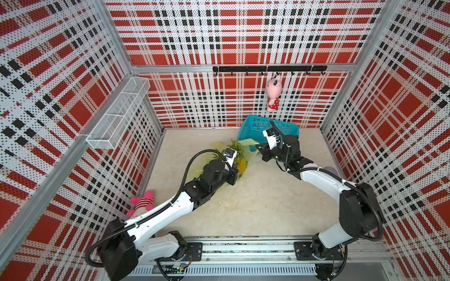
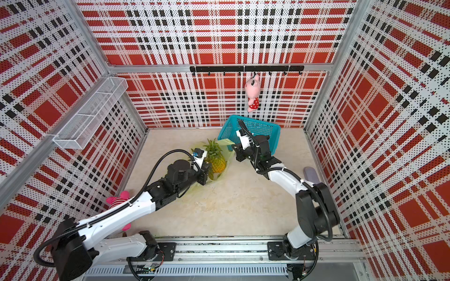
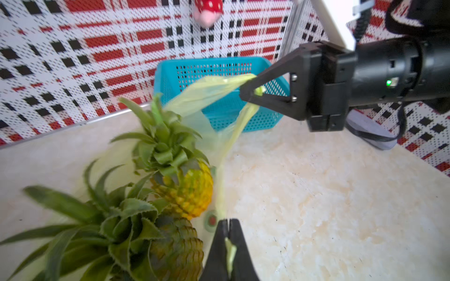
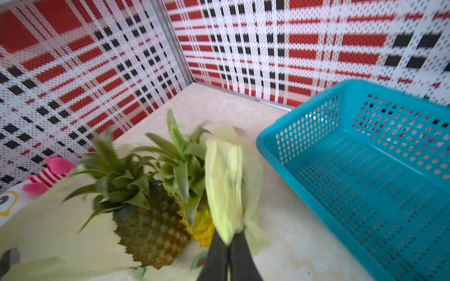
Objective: Place the pineapple into a plastic bag & tie a knot
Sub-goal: Adjust the plastic bag at the center of the board.
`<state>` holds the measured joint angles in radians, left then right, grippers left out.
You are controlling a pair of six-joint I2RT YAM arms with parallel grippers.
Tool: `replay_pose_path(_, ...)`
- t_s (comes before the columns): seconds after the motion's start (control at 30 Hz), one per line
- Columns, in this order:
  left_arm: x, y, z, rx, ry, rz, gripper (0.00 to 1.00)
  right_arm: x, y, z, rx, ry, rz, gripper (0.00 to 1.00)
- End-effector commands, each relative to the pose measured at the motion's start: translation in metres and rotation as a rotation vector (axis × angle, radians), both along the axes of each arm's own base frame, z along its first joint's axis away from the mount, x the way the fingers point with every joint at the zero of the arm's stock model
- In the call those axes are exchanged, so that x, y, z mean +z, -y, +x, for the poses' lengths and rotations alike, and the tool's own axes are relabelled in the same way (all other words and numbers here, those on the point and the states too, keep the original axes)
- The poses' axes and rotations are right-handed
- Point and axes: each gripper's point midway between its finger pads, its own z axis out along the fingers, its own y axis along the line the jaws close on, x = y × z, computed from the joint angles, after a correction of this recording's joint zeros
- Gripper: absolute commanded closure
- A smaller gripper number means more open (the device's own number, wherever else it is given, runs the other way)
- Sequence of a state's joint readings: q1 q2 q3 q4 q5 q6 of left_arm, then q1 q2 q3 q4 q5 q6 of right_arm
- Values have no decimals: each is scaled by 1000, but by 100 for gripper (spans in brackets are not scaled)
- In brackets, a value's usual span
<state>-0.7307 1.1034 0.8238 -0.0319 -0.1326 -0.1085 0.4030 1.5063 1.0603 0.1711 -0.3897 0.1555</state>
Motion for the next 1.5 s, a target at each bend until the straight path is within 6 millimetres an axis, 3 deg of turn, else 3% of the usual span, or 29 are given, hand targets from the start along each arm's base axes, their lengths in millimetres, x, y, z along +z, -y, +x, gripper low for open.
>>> replay_pose_path(0.0, 69, -25, -5, 39, 145, -108, 100, 62, 13, -14, -37, 87, 20, 100)
replay_pose_path(0.17, 137, -62, -4, 108, 282, -224, 100, 118, 33, -26, -116, 135, 29, 100)
replay_pose_path(0.33, 190, -81, 19, 175, 375, -297, 100, 168, 55, -24, -235, 196, 44, 100)
replay_pose_path(0.53, 246, -78, 49, 175, 470, -339, 100, 215, 71, -12, -336, 275, 77, 100)
replay_pose_path(0.67, 270, -75, 52, 144, 525, -338, 100, 233, 70, -17, -317, 308, 102, 100)
replay_pose_path(0.77, 271, -78, 48, 127, 540, -346, 100, 235, 69, -28, -287, 320, 103, 100)
replay_pose_path(0.83, 260, -75, 42, 96, 523, -344, 100, 228, 68, -36, -266, 310, 93, 100)
replay_pose_path(0.93, 229, -72, 31, 55, 471, -354, 100, 202, 64, -52, -207, 272, 67, 100)
replay_pose_path(1.07, 168, -69, 20, 24, 348, -352, 100, 160, 53, -76, -84, 200, 45, 100)
replay_pose_path(1.13, 143, -65, 15, -8, 297, -374, 100, 145, 46, -82, -36, 172, 44, 100)
replay_pose_path(1.2, 130, -62, 13, -22, 276, -387, 100, 139, 42, -81, -13, 159, 34, 100)
replay_pose_path(1.4, 148, -57, 19, -43, 309, -390, 100, 148, 22, -76, 92, 171, 26, 100)
replay_pose_path(1.47, 152, -53, 21, -58, 318, -389, 100, 142, 13, -77, 123, 160, 15, 100)
